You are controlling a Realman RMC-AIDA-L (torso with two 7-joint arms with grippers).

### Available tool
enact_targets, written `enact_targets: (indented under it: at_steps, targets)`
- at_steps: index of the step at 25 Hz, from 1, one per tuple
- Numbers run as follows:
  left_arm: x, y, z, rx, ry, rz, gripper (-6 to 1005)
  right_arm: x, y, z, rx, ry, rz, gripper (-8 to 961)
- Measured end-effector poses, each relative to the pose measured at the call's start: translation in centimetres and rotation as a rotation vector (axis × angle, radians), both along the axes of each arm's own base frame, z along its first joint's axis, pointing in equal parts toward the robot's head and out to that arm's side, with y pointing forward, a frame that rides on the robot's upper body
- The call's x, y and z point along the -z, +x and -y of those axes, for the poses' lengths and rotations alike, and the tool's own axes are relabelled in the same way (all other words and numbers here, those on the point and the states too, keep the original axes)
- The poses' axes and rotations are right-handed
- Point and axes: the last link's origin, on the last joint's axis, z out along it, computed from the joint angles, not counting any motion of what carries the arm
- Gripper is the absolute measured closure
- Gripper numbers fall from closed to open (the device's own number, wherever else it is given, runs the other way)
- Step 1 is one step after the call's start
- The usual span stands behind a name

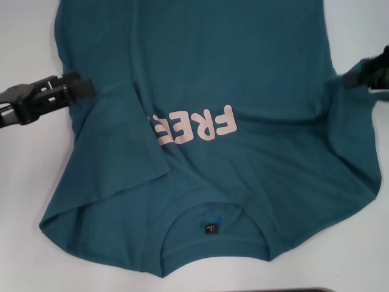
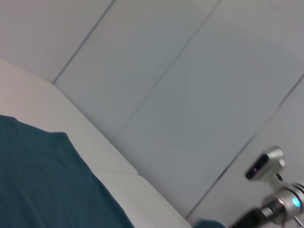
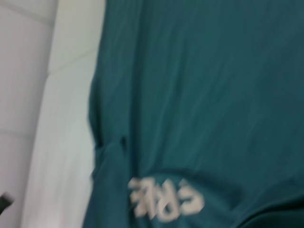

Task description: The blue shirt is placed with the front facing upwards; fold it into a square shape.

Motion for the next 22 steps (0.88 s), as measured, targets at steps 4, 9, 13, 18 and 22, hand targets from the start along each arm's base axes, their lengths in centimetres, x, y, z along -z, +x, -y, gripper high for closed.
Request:
enact_targets:
  at_steps: [4,9,13,18,22]
  targets:
    - [-0.4,-0.2,-0.1,-0.015,0.010,0.000,221,0.3,-0.7,1.2,-0.023,-0.069,-0.038,934]
    - [-0.7,-0.5,-0.2,-0.035,0.032,0.004,221,0.6,-0.8,1.6,-0.014,-0.093,-0.062,933]
    - [-0.9,-0.7,-0.2,-0.049,0.045,0.012,221,1.8,-0.9,1.3,-0.006,-0.098,-0.047,933]
    - [-1.1,-0.8,-0.3,-0.055,0.064,0.022,221,3.6,-0.7,0.7,0.042,-0.075,-0.096,933]
    - [-1.4,-0.8,-0.3,-0.060,0.082,0.032,221,4.6,-0.6,0.3,0.093,-0.041,-0.167,934]
